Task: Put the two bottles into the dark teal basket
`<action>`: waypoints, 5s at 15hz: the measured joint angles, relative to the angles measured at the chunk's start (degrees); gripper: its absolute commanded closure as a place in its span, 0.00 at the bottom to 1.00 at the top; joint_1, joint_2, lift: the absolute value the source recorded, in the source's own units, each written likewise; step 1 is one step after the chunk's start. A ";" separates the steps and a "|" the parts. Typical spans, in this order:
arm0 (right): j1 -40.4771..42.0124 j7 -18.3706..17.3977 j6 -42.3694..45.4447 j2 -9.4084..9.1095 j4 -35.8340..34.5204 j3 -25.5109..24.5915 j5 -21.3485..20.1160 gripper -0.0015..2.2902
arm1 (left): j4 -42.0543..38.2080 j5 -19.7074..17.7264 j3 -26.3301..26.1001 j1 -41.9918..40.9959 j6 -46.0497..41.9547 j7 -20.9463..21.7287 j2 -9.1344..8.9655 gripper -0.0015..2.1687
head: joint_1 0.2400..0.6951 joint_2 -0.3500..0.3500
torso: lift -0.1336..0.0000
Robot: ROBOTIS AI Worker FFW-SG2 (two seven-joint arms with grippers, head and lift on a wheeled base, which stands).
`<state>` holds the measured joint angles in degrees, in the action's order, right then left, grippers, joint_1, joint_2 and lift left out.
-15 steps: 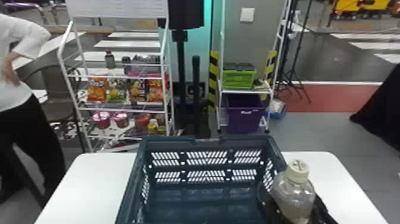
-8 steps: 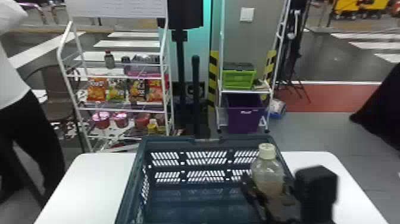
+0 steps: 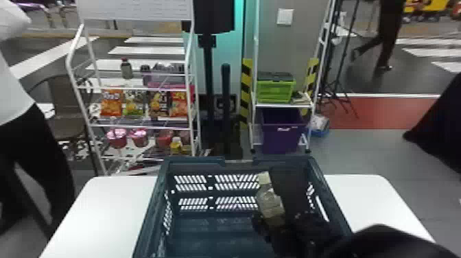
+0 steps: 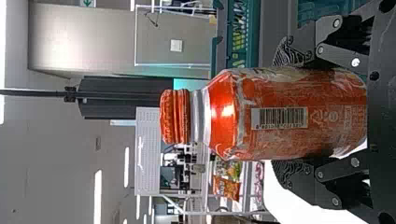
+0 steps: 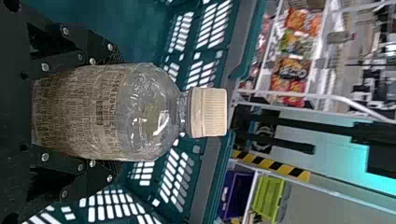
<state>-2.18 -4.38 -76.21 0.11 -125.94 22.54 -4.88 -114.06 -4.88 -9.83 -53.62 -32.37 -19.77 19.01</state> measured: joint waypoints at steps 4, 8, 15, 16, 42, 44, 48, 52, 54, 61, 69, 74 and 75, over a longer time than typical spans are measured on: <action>-8.68 -0.16 -3.14 -0.03 13.59 0.17 1.95 0.89 | -0.23 -0.48 0.66 0.07 0.14 -0.03 0.24 0.98 | 0.57 0.50 | 1.00; -14.49 -0.12 -3.92 -0.02 24.12 0.89 4.04 0.81 | 0.04 -1.02 1.40 -0.07 0.03 -0.09 0.17 0.98 | 0.57 0.50 | 1.00; -16.46 -0.11 -6.35 -0.02 26.85 0.93 5.60 0.00 | 0.51 -1.29 1.59 0.19 -0.02 -0.01 -0.02 0.98 | 0.57 0.50 | 1.00; -16.43 -0.10 -5.61 -0.02 26.70 0.89 6.12 0.00 | 0.51 -1.34 1.66 0.24 -0.02 0.00 -0.01 0.98 | 0.57 0.50 | 1.00; 54.75 3.18 94.16 8.11 0.80 -18.21 10.27 0.01 | -3.38 -3.09 4.95 0.26 2.28 0.55 -0.29 0.98 | 0.57 0.50 | 1.00; 56.54 3.23 98.31 7.95 2.36 -18.87 11.03 0.01 | -7.38 -2.87 6.93 -0.62 5.54 0.66 -0.29 0.98 | 0.57 0.50 | 1.00; 58.33 3.24 103.34 7.24 4.53 -19.20 11.29 0.01 | -18.53 0.75 10.40 1.69 22.43 1.67 -0.26 0.98 | 0.57 0.50 | 1.00; 59.48 4.04 106.02 6.42 5.24 -19.17 11.27 0.01 | -25.04 -0.76 10.33 11.53 39.96 3.87 0.23 0.98 | 0.57 0.50 | 1.00; 60.08 4.04 106.59 6.22 5.38 -19.27 11.19 0.01 | -26.22 -3.39 9.17 18.17 46.32 4.64 1.55 0.98 | 0.57 0.50 | 1.00; 61.33 4.74 109.69 4.93 7.70 -20.17 11.17 0.01 | -22.02 -7.47 -2.47 46.16 81.65 14.60 2.06 0.98 | 0.57 0.50 | 1.00; 63.63 4.73 111.19 4.25 8.01 -21.39 11.18 0.01 | -2.96 -6.95 -19.78 71.06 104.49 29.13 1.04 0.98 | 0.57 0.50 | 1.00; 64.00 4.73 111.08 3.65 8.08 -21.75 11.20 0.01 | 8.23 -6.32 -30.31 84.68 113.04 38.20 -1.30 0.98 | 0.57 0.50 | 1.00; 64.11 4.73 111.15 3.48 8.08 -21.82 11.18 0.01 | 10.69 -5.23 -32.01 86.73 114.93 41.17 -2.32 0.98 | 0.57 0.50 | 1.00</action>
<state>61.93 0.35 34.94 3.59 -117.86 0.73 6.30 -103.37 -10.11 -41.84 33.11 82.57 21.40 16.69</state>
